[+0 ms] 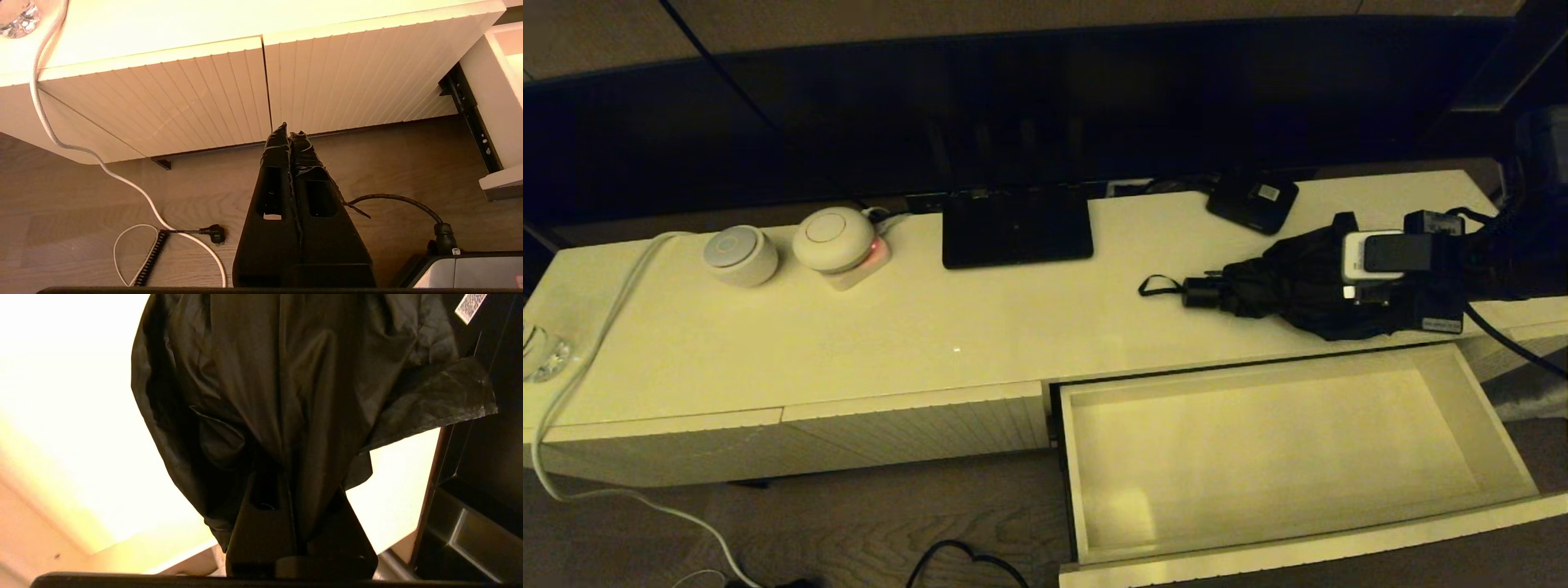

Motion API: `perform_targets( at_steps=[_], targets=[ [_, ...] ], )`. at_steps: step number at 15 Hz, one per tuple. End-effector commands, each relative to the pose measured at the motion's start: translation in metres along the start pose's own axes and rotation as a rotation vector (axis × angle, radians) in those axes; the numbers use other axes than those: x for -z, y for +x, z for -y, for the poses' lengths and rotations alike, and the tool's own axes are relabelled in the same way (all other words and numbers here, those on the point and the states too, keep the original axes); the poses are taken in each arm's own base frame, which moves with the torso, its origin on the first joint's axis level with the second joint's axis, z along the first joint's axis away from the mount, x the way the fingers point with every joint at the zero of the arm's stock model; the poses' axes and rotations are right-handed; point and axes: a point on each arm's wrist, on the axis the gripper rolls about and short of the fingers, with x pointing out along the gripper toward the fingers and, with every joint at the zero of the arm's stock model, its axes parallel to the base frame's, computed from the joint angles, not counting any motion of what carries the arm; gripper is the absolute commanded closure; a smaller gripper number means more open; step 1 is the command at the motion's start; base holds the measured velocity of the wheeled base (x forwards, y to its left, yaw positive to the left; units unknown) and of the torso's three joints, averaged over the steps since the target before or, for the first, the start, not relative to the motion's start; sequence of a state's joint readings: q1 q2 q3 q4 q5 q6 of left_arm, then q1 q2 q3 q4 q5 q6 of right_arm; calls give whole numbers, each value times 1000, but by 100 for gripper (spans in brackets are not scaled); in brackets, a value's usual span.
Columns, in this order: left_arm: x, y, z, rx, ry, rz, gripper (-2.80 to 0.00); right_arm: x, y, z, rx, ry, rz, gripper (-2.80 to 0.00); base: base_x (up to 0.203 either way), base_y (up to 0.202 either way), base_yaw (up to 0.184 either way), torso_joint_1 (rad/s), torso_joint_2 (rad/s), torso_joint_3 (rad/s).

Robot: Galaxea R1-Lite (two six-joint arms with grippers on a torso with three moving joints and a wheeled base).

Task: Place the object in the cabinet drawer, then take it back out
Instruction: Take the umbrella out of the drawer and put it on the table

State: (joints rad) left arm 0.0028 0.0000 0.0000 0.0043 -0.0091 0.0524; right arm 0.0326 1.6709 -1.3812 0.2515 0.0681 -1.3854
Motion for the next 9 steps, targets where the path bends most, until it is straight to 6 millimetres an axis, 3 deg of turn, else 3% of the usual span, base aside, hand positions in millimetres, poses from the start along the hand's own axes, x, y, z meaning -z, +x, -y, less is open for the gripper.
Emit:
perform_targets(
  at_steps=[1,2,9],
  targets=[
    [1,0,0,0,0,-3,0,0,8,3,-2,-10,0,0,0,0,0,0,0,0],
    [1,0,0,0,0,-3,0,1,6,3,2,-9,-2,-280,0,0,0,0,0,0],
    [1,0,0,0,1,-3,0,1,-14,-5,3,-7,-1,-280,0,0,0,0,0,0]
  ],
)
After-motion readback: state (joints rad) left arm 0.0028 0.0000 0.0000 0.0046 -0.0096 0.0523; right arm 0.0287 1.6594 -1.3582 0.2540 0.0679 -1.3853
